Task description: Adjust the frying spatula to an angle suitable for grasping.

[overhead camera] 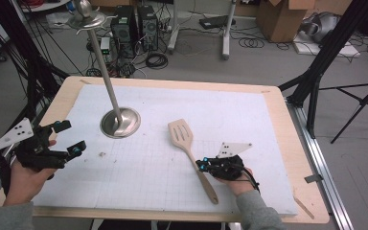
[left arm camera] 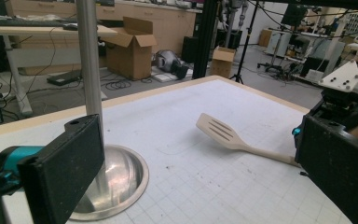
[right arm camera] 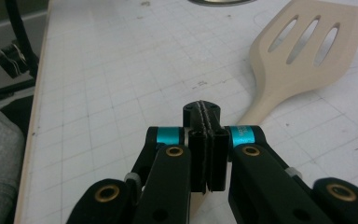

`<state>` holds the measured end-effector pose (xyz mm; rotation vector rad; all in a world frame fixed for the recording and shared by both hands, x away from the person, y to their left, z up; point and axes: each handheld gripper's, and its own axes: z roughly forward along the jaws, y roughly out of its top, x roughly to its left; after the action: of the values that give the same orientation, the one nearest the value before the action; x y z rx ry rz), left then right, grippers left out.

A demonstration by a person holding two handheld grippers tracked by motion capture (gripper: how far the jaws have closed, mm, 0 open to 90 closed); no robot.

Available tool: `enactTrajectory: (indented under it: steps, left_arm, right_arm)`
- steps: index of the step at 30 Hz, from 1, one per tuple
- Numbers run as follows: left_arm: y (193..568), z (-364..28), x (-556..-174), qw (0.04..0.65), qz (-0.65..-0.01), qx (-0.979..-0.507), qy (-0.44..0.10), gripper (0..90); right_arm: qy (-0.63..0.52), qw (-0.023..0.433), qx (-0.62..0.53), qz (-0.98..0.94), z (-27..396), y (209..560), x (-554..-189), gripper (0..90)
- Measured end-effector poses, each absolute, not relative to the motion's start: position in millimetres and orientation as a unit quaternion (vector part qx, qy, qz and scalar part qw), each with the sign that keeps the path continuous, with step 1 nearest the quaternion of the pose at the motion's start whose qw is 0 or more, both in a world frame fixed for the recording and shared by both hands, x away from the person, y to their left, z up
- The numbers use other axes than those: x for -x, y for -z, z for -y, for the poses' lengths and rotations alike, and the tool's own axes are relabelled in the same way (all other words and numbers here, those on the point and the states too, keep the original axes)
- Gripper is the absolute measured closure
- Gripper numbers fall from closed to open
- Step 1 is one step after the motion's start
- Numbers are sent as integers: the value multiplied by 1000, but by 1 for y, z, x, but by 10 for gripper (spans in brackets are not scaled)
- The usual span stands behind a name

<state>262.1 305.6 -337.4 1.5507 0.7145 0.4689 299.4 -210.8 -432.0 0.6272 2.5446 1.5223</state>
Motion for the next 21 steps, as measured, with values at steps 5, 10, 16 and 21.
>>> enactTrajectory:
  steps: [5, 10, 16, 21]
  left_arm:
    - [338, -307, -262, 633, -313, -678, -204, 17]
    - [339, -306, -262, 633, -316, -677, -203, 17]
    - [341, -308, -263, 631, -319, -677, -202, 17]
    - [341, -308, -263, 630, -321, -678, -202, 17]
  right_arm:
    - [-500, 45, -215, -838, 208, 437, -300, 897]
    - [-489, 32, -219, -843, 204, 443, -301, 897]
    - [-465, 27, -216, -858, 198, 448, -300, 897]
    - [-449, 38, -207, -868, 194, 448, -298, 899]
